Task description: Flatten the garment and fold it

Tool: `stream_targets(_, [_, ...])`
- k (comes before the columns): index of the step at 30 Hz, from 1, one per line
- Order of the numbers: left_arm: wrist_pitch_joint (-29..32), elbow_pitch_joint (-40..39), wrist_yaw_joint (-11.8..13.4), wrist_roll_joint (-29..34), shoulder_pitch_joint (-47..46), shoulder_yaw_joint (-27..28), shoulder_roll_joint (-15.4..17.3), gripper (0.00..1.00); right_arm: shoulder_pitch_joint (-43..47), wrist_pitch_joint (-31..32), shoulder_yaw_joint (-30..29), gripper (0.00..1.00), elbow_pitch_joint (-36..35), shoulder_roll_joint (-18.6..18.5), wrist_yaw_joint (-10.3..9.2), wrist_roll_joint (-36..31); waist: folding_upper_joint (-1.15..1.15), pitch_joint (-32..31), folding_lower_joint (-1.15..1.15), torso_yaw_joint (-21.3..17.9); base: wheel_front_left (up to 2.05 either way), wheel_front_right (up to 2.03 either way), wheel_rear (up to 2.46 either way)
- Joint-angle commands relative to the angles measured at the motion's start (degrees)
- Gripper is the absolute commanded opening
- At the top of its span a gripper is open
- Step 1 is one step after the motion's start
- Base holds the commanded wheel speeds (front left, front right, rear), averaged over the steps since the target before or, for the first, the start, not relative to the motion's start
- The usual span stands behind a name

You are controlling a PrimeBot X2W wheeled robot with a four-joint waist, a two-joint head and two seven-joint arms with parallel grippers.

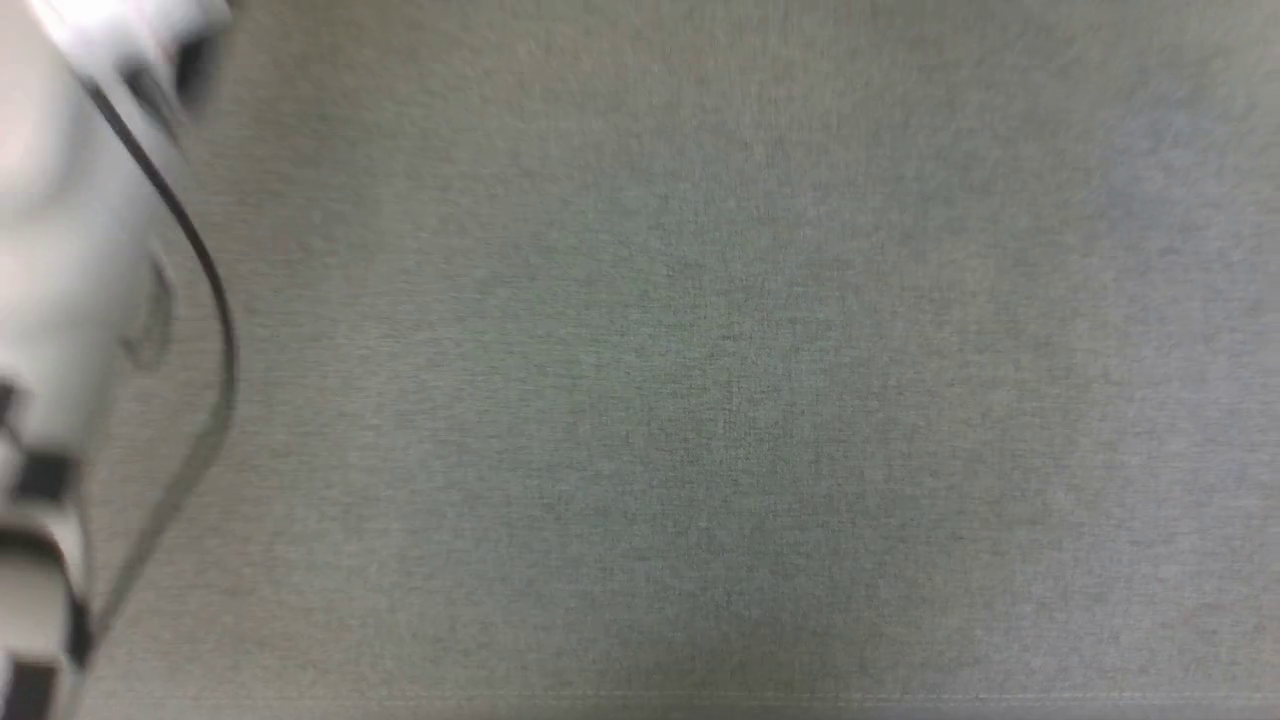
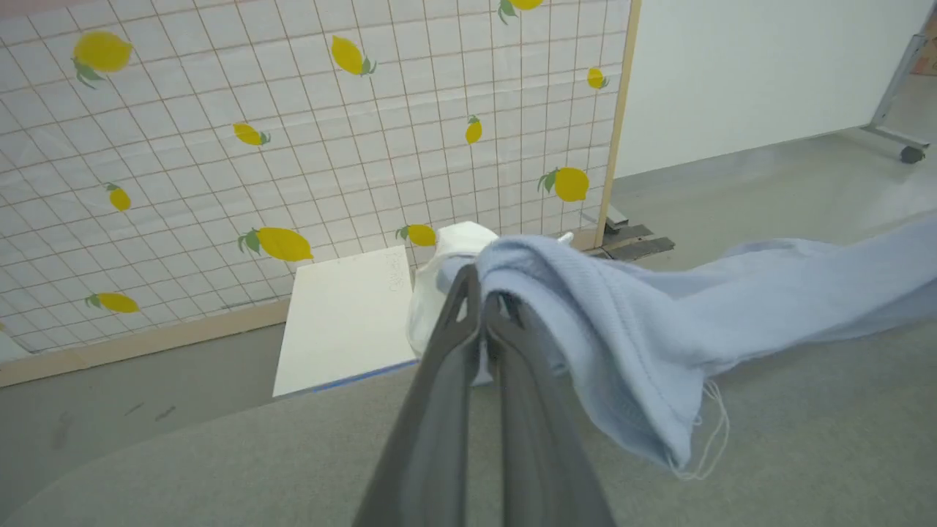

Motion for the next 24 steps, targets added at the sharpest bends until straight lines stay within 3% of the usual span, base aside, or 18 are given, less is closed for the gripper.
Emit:
stream_targets(1, [0.3, -2.4, 1.4, -0.9, 4.6, -0.2, 0.9, 0.00, 3.2, -0.5, 0.6, 0.00, -0.6, -0.4, -0.11, 0.8, 0.00, -7.5, 0.00, 1.9, 0.00, 0.00, 0.00])
stream_targets(8, [5.3, -19.5, 10.2, -5.3, 30.3, -2.1, 5.9, 0.00, 18.2, -0.9, 3.5, 0.00, -4.5, -3.5, -0.11, 2.7, 0.00, -16.0, 0.00, 3.0, 0.00, 0.00, 0.00])
stream_targets(16, [13.6, -36.6, 15.9, -7.0, 49.7, -7.5, 15.3, 0.00, 32.3, 2.0, 4.7, 0.00, -9.1, -7.2, -0.11, 5.1, 0.00, -23.6, 0.00, 4.0, 0.00, 0.00, 0.00])
stream_targets(24, [18.2, -48.8, 19.2, -11.6, 61.1, -8.2, 24.1, 0.00, 44.9, 8.7, 3.4, 0.00, -13.0, -10.6, -0.11, 8.8, 0.00, -29.3, 0.00, 4.8, 0.00, 0.00, 0.00])
